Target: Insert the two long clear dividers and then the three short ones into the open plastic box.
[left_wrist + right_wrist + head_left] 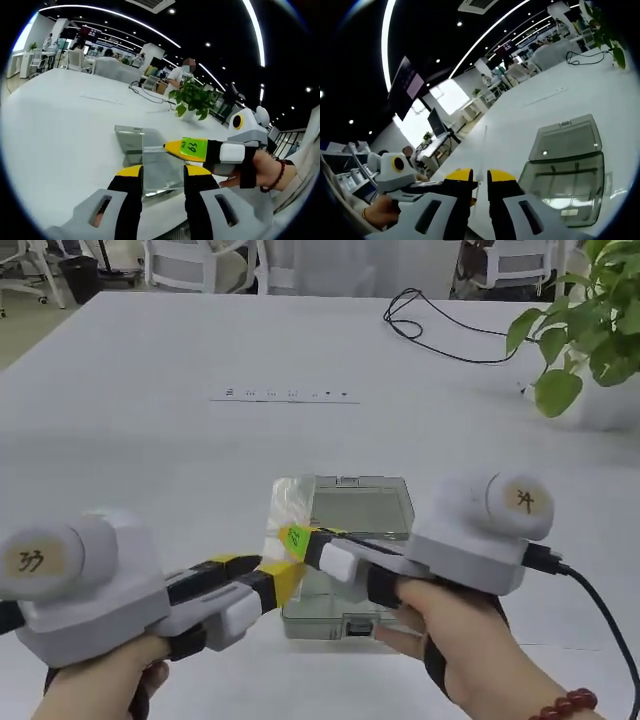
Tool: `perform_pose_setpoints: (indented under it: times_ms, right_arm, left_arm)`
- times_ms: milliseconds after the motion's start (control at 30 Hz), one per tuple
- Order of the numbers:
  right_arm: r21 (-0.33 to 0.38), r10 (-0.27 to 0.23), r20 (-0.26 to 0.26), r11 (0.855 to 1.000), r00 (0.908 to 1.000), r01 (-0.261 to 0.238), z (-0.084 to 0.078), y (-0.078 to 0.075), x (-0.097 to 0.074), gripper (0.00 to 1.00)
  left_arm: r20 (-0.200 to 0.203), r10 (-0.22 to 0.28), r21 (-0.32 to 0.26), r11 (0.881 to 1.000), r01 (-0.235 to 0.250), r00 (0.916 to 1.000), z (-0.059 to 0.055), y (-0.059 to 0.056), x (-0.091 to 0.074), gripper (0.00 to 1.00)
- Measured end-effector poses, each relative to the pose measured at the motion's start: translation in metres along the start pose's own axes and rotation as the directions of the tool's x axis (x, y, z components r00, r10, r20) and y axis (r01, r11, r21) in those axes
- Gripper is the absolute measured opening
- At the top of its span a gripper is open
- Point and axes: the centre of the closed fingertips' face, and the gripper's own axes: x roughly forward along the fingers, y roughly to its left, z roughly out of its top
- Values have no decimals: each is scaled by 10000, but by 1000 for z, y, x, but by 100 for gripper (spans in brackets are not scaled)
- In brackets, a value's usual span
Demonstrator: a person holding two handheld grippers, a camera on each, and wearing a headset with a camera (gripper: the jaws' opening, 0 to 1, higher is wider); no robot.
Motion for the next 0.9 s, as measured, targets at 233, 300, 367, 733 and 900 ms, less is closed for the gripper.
perform_pose_setpoints:
  times_ms: [233, 300, 367, 733, 900]
  right_arm:
    - [687, -468, -247, 9965, 9986, 484, -4, -8, 1, 7]
    - [718, -517, -262, 9960, 9983, 535, -5, -10, 2, 7]
    - [671, -586, -245, 9959, 9980, 601, -5, -11, 1, 7]
    - [1015, -872, -365, 9907, 9955, 905, -1, -18, -3, 6]
    - [1377, -1463, -822, 9780, 9858, 1566, 0, -34, -11, 6]
  left_arm:
    - [-141, 84, 150, 9999, -82, 9999, -3, 2, 5, 30]
    - [-186, 133, 154, 9998, -130, 9997, -4, 3, 6, 30]
    - [-220, 139, 151, 9998, -136, 9997, -5, 4, 8, 30]
    - [-540, 141, 1373, 9905, -65, 9984, -9, -3, 10, 36]
    - [-919, 212, 2409, 9705, 16, 9955, -16, -4, 8, 46]
